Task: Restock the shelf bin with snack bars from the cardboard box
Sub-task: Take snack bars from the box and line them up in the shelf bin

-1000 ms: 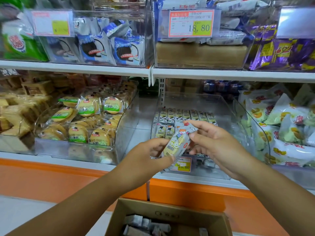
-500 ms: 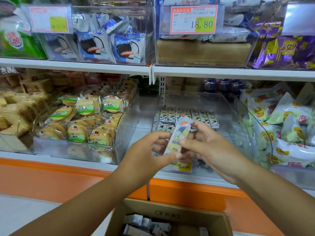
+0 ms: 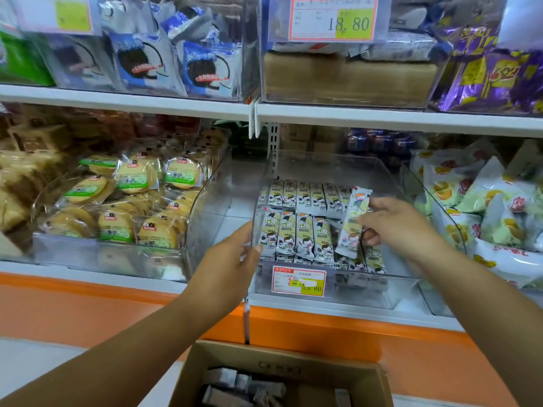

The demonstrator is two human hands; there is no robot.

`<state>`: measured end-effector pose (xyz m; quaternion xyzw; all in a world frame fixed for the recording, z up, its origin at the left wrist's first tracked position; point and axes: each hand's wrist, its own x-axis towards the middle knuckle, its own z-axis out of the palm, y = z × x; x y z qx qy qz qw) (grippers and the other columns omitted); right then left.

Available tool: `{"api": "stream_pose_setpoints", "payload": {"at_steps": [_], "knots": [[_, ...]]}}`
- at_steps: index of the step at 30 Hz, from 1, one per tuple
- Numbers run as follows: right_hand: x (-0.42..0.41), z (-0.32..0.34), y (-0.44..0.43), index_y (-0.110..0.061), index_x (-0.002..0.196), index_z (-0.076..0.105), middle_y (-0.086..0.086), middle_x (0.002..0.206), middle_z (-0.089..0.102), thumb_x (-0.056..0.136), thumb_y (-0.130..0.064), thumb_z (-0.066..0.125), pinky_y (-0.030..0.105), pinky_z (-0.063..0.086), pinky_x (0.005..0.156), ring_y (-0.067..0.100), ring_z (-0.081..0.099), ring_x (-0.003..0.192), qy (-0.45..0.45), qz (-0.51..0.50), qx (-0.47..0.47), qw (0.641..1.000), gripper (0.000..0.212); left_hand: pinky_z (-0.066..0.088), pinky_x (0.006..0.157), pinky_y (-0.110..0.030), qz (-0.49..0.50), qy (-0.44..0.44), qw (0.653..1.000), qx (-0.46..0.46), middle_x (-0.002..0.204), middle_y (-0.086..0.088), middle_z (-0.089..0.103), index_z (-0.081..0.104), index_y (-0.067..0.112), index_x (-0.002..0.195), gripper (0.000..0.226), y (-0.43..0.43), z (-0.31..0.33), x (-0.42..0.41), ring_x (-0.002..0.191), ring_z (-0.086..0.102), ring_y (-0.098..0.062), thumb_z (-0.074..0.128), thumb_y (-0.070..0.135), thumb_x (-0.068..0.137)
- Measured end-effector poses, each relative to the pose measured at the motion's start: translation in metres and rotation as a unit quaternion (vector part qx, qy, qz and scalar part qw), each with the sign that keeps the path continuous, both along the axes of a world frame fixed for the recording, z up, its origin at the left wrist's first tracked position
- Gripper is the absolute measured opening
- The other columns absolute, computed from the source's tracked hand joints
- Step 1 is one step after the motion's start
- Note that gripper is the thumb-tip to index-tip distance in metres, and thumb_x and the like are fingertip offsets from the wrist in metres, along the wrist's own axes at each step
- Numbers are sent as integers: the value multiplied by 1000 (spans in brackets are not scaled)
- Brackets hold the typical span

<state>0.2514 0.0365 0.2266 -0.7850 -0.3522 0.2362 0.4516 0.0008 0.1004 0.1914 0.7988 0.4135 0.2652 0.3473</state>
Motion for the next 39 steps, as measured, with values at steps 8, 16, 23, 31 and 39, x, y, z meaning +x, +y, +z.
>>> {"api": "stream_pose_setpoints", "payload": {"at_steps": [8,16,23,31,39], "knots": [[-8,-19,4,-10,139,47,9,128,59,93,-18,62,32,53,80,19,63,80,-9,53,-79,995,49,37,88,-19,-7,-15,1000,-8,135,5,59,41,32,143,42,3,-4,-1,131,51,-14,45,20,103],[-8,-21,-1,-27,129,54,-2,119,53,89,-35,66,23,47,68,17,60,96,-102,120,-80,984,43,37,103,-24,-15,1,1000,-2,142,5,54,33,34,150,51,6,-6,-4,133,49,-14,48,25,102],[-20,-16,-14,-26,135,50,1,120,49,94,-38,55,24,40,70,10,53,84,-260,104,-42,959,43,46,78,-19,-4,45,999,17,110,17,60,39,29,146,48,-2,-9,-19,97,60,-6,51,30,100],[-83,-32,-101,-28,110,62,-21,75,50,97,-26,51,10,36,60,-5,51,69,-295,270,115,909,17,48,90,-30,-132,295,946,8,109,14,61,54,33,128,31,-38,-82,-78,101,60,-10,54,35,96],[-46,-227,-149,-21,129,52,4,123,61,98,-32,49,29,48,86,17,59,105,-148,287,-329,887,33,46,101,-31,-149,304,935,-106,145,-1,51,46,23,143,45,-73,-201,-73,122,56,-17,54,30,99]]}}
